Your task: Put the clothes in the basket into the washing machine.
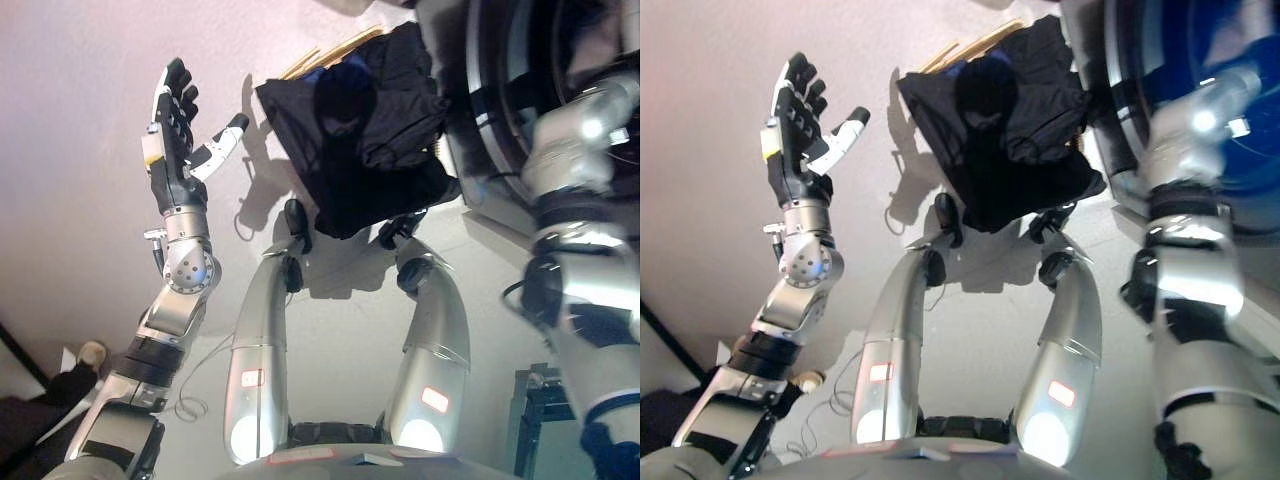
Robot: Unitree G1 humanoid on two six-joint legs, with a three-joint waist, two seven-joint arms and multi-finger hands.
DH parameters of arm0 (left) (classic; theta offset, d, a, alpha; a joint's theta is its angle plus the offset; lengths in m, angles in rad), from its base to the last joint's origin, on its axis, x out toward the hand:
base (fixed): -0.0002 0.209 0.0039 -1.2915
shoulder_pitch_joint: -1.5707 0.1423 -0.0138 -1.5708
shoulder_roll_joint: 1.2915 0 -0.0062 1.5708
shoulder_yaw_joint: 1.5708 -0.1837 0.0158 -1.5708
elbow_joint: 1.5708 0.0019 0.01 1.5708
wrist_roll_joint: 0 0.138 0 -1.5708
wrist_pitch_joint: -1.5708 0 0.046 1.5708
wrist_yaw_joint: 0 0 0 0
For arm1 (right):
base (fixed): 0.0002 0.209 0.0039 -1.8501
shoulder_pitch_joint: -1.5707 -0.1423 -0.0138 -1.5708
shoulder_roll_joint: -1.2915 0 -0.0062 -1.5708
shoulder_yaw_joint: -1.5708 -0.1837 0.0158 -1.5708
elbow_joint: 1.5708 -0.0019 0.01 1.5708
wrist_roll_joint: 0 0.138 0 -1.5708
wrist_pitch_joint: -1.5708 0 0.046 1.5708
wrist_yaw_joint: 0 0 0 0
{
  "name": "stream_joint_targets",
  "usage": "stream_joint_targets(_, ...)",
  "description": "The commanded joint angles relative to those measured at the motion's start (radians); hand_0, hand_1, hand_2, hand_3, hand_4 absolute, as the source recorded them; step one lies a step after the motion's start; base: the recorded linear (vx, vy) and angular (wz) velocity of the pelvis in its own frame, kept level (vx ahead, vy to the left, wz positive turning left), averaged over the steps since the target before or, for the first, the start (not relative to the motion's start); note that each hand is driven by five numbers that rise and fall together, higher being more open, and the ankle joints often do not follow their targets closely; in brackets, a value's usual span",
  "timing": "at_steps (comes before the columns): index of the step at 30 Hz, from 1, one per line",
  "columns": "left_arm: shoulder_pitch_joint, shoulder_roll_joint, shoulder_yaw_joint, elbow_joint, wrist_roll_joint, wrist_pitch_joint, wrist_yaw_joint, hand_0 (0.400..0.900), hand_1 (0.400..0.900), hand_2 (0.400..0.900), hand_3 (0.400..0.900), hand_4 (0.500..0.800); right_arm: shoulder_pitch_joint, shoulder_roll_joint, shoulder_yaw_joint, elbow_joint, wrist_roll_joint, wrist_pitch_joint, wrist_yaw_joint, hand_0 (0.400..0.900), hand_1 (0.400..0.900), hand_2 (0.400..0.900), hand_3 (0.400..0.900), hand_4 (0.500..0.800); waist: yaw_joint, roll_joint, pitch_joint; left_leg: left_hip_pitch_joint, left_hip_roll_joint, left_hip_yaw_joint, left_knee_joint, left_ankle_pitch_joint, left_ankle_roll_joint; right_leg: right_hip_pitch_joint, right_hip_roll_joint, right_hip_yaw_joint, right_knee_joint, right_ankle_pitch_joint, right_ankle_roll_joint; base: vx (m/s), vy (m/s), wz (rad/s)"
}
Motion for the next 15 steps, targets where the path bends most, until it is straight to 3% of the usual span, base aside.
stream_joint_targets(1,0.065,-0.064,0.053,-0.031,-0.021,-0.063,0.003,0.9,0.9,0.9,0.9,0.8,0.194,0.07,0.04,-0.159,-0.115,-0.081,0.022,0.9,0.9,0.9,0.9,0.8,-0.03,0.028,-0.15,0.167,-0.042,-0.032,-0.235,-0.061,0.04,-0.12,0.013,0.005,0.09,0.007,0.195,0.11,0.049,-0.18)
stream_joint_targets(2,0.081,-0.098,0.06,0.004,-0.063,-0.061,-0.017,0.9,0.9,0.9,0.9,0.8,0.301,0.152,0.053,-0.257,-0.153,-0.076,0.05,0.9,0.9,0.9,0.9,0.8,-0.05,0.011,-0.155,0.226,-0.04,-0.025,-0.265,-0.059,0.038,-0.072,0.014,0.009,0.063,0.027,0.204,0.11,0.049,-0.18)
stream_joint_targets(3,0.09,-0.095,0.06,0.007,-0.066,-0.064,-0.021,0.9,0.9,0.9,0.9,0.8,0.32,0.162,0.055,-0.276,-0.162,-0.069,0.043,0.9,0.9,0.9,0.9,0.8,-0.051,0.007,-0.152,0.244,-0.04,-0.024,-0.276,-0.055,0.038,-0.056,0.016,0.007,0.056,0.03,0.205,0.12,0.034,-0.18)
stream_joint_targets(7,0.146,-0.142,0.06,0.119,-0.131,-0.042,-0.103,0.9,0.9,0.9,0.9,0.8,0.541,0.249,0.096,-0.352,-0.203,-0.029,0.157,0.9,0.9,0.9,0.9,0.8,-0.09,-0.034,-0.166,0.436,-0.028,-0.008,-0.368,-0.052,0.026,0.103,0.032,0.006,-0.033,0.074,0.222,0.15,0.005,-0.13)
stream_joint_targets(11,0.204,-0.195,0.094,0.306,-0.243,-0.023,-0.215,0.9,0.9,0.9,0.9,0.8,0.708,0.299,0.13,-0.238,-0.217,0.017,0.271,0.9,0.9,0.9,0.9,0.8,-0.112,-0.063,-0.212,0.683,-0.005,0.033,-0.492,-0.033,-0.01,0.354,0.082,-0.02,-0.176,0.075,0.222,0.2,-0.002,-0.15)
stream_joint_targets(12,0.207,-0.194,0.095,0.31,-0.245,-0.026,-0.219,0.9,0.9,0.9,0.9,0.8,0.711,0.299,0.133,-0.237,-0.217,0.015,0.273,0.9,0.9,0.9,0.9,0.8,-0.112,-0.062,-0.204,0.701,-0.002,0.033,-0.504,-0.028,-0.012,0.373,0.088,-0.024,-0.186,0.078,0.222,0.15,-0.016,-0.02)
stream_joint_targets(15,0.236,-0.225,0.132,0.442,-0.229,-0.012,-0.265,0.9,0.9,0.9,0.9,0.8,0.778,0.302,0.146,-0.1,-0.275,0.057,0.317,0.9,0.9,0.9,0.9,0.8,-0.121,-0.078,-0.256,0.806,-0.008,0.078,-0.575,0.025,-0.038,0.522,0.129,-0.039,-0.304,0.115,0.208,0.04,-0.06,-0.07)
